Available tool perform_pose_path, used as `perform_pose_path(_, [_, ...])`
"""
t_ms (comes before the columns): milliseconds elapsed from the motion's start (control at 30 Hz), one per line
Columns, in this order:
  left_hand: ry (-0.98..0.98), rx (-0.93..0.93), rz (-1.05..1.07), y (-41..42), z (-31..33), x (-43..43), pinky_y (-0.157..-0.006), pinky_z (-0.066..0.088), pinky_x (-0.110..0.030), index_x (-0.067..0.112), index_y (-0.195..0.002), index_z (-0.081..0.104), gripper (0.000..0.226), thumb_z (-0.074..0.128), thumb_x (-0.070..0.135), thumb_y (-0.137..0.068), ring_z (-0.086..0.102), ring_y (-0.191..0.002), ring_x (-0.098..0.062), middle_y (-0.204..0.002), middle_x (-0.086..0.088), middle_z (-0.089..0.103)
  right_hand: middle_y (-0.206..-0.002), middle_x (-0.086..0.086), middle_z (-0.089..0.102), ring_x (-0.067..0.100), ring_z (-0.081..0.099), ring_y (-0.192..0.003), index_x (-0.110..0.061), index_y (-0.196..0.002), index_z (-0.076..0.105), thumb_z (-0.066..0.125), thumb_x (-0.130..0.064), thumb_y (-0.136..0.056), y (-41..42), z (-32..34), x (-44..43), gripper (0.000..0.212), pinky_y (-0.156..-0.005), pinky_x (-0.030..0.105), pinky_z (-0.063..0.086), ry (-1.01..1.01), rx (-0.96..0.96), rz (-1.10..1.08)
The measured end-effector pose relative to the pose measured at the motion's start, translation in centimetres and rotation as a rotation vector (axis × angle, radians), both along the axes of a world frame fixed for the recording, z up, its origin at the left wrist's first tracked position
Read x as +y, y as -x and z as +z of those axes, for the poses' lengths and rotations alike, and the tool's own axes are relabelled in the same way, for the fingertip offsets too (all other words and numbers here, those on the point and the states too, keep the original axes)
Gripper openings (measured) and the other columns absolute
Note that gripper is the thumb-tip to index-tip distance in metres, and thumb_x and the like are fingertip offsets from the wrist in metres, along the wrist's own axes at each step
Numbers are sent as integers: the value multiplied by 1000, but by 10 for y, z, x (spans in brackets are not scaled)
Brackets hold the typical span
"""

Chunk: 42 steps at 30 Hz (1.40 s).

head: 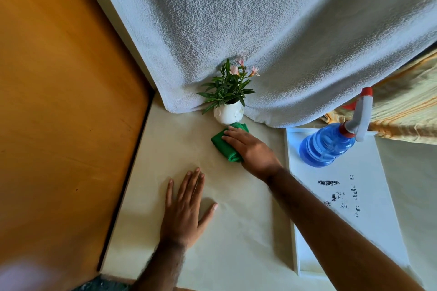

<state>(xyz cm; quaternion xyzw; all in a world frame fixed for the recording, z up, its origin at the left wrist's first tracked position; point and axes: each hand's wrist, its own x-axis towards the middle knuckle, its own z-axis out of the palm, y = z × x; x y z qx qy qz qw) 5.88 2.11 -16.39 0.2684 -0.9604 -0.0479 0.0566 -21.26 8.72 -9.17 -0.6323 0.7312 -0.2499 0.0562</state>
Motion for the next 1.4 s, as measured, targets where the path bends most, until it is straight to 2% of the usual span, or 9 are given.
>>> perform_pose_path(167, [-5, -23, 11, 1, 2, 0, -126, 31, -67, 16, -167, 28, 87, 44, 69, -99, 29, -161, -21, -176, -4, 28, -139, 21, 63, 37, 54, -135, 4, -131, 65, 51, 8, -92, -1, 19, -27, 41, -117, 48, 39, 165, 192, 136])
perform_pose_path(367, [3, -14, 7, 2, 2, 0, -128, 28, -65, 17, -167, 28, 88, 48, 68, -98, 29, -162, -21, -176, -3, 28, -134, 25, 65, 40, 60, -129, 6, -126, 68, 72, 12, -87, 22, 6, -45, 40, -109, 52, 47, 127, 318, 239])
perform_pose_path(600, [-4, -14, 10, 0, 0, 0, -127, 29, -67, 17, -167, 28, 87, 42, 70, -100, 29, -161, -22, -176, -4, 28, -139, 29, 60, 44, 55, -132, 10, -130, 64, 67, 16, -85, 9, -20, -29, 45, -110, 55, 46, -9, 120, 212])
perform_pose_path(800, [-5, -25, 8, 0, 0, -2, -127, 28, -66, 17, -167, 27, 86, 36, 71, -101, 28, -162, -22, -176, -4, 27, -152, 16, 51, 30, 44, -144, -2, -142, 57, 59, 18, -77, -9, -9, -33, 68, -117, 41, 40, -191, -180, -18])
perform_pose_path(867, [-9, -28, 9, 0, 0, -1, -127, 28, -66, 17, -167, 26, 87, 37, 71, -100, 27, -162, -23, -177, -4, 26, -148, 12, 56, 28, 51, -138, -8, -141, 59, 59, 13, -78, -16, 2, -43, 66, -109, 36, 45, -244, -276, -132])
perform_pose_path(1000, [-34, -46, 22, 0, 2, 0, -128, 27, -65, 18, -168, 24, 86, 27, 73, -102, 24, -163, -23, -177, -3, 24, -116, 16, 70, 33, 65, -104, -11, -124, 68, 53, 5, -85, -18, 29, -64, 45, -74, 30, 47, -391, -454, -321])
perform_pose_path(1133, [-57, -80, 27, 1, 4, -2, -130, 25, -65, 20, -169, 20, 88, 24, 75, -100, 20, -164, -22, -178, -2, 21, -108, 14, 71, 32, 65, -100, -10, -114, 70, 51, 6, -81, -22, 53, -44, 41, -71, 31, 48, -427, -405, -274])
perform_pose_path(1233, [-81, -83, 28, 1, 6, -2, -129, 25, -65, 19, -168, 22, 90, 30, 75, -99, 22, -163, -23, -178, -3, 23, -118, 8, 71, 28, 63, -107, -17, -122, 68, 54, 5, -80, -28, 62, -7, 49, -84, 35, 51, -432, -335, -261])
perform_pose_path(1400, [-102, -93, 19, 1, 11, 0, -128, 24, -64, 18, -168, 24, 89, 31, 73, -99, 28, -162, -23, -178, -3, 23, -129, 0, 65, 25, 65, -107, -21, -134, 60, 59, 14, -73, -34, 67, 83, 71, -86, 39, 56, -300, -271, -324])
